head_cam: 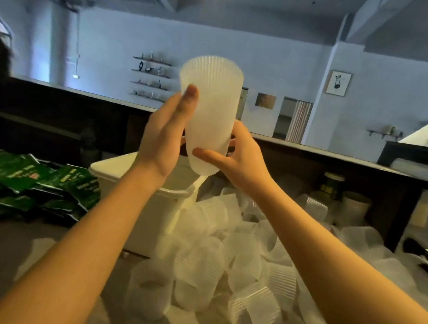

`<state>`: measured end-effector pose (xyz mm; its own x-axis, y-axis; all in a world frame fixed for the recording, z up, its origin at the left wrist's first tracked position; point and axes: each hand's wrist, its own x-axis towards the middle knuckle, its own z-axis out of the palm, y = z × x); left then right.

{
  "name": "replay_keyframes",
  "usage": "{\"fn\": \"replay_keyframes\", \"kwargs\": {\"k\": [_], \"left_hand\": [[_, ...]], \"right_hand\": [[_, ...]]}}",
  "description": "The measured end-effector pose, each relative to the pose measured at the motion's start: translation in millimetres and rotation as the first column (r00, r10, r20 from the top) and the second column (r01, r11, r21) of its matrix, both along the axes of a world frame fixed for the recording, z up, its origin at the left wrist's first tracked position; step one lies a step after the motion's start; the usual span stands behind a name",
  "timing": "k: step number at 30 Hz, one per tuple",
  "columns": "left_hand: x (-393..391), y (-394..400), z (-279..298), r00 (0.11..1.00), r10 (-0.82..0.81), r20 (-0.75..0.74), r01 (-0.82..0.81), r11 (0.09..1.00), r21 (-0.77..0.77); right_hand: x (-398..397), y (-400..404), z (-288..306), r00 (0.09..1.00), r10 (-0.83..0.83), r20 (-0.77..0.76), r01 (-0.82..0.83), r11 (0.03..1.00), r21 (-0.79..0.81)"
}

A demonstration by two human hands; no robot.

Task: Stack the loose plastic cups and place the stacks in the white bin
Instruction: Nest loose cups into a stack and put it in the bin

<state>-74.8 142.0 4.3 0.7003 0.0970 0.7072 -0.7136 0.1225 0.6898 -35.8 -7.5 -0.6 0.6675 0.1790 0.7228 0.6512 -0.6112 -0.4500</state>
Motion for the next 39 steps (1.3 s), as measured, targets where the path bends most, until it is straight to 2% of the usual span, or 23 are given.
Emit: {"fn": "replay_keyframes", "kwargs": {"k": [2,5,11,13,16,19,21,25,28,34,39], "left_hand": [[15,6,4,0.998,0.055,0.003,-0.055,0.997,0.046],[46,10,3,0.987,0.142,-0.072,-0.133,0.984,0.116],[99,16,-14,0.932,0.262,-0.249,-0.211,0.954,0.214],[111,21,-18,0.921,0.266,-0.285,-0.188,0.943,0.274],[125,38,-21,0.893,0.216,-0.395,-0.060,0.926,0.371],[137,53,-19,0.844,0.229,-0.485,0.017,0.893,0.450],[143,56,-16,0.814,0.238,-0.530,0.035,0.890,0.454],[160,58,-17,0.762,0.208,-0.613,0.103,0.896,0.432],[179,58,-22,0.719,0.227,-0.657,0.073,0.915,0.396],[213,58,-29,0.699,0.272,-0.661,-0.005,0.927,0.376],[230,59,-35,0.698,0.383,-0.605,-0.089,0.885,0.458]], "right_hand": [[17,11,1,0.996,0.049,-0.070,-0.046,0.998,0.043],[42,24,-4,0.978,0.103,-0.179,-0.086,0.992,0.096],[85,39,-22,0.944,0.000,-0.331,0.021,0.998,0.060],[97,40,-23,0.912,-0.025,-0.409,0.028,1.000,0.001],[115,46,-23,0.852,-0.073,-0.519,0.007,0.992,-0.129],[129,52,-22,0.783,0.020,-0.622,-0.098,0.991,-0.092],[137,55,-19,0.749,0.029,-0.662,-0.113,0.990,-0.083],[159,63,-23,0.694,-0.099,-0.713,-0.049,0.982,-0.184],[178,69,-27,0.689,-0.169,-0.704,-0.003,0.971,-0.237],[204,74,-31,0.752,-0.117,-0.649,0.001,0.984,-0.176],[212,75,-32,0.779,-0.102,-0.618,-0.020,0.982,-0.187]]}}
